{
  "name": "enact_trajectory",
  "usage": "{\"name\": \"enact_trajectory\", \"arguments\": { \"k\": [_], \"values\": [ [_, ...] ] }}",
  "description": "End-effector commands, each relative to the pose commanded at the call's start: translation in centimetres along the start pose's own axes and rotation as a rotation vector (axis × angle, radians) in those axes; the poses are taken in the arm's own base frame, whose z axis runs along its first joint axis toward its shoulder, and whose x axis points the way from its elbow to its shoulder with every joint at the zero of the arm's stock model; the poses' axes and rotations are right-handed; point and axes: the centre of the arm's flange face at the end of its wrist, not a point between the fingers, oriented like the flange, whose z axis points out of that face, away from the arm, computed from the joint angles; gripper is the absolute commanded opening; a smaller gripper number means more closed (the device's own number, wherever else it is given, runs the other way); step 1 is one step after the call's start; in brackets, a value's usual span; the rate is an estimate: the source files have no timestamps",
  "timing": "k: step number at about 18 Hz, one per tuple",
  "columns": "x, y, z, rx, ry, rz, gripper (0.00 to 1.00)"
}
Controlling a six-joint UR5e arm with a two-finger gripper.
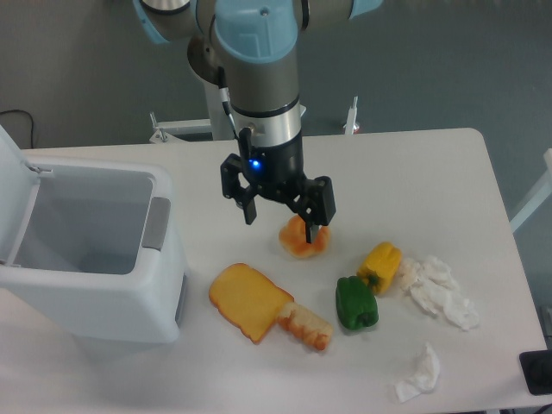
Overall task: Pick up the square bread
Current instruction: 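Move the open gripper from above the orange bun toward the square toast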
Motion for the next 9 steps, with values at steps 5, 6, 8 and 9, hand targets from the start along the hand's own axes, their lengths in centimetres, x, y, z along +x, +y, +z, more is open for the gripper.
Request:
{"name": "enact_trajectory", "arguments": {
  "k": [5, 6, 8, 9],
  "values": [
    [-0.4, 0.4, 0.5, -0.014, -0.008, -0.009, 1.00],
    [-0.6, 0.5, 1.3, -0.035, -0.012, -0.010, 1.00],
    [-0.8, 0.2, 2.4, -0.040, -0.021, -0.011, 1.00],
    [-0.7, 0.3, 3.3, -0.044, -0.017, -0.015, 1.00]
  ]
}}
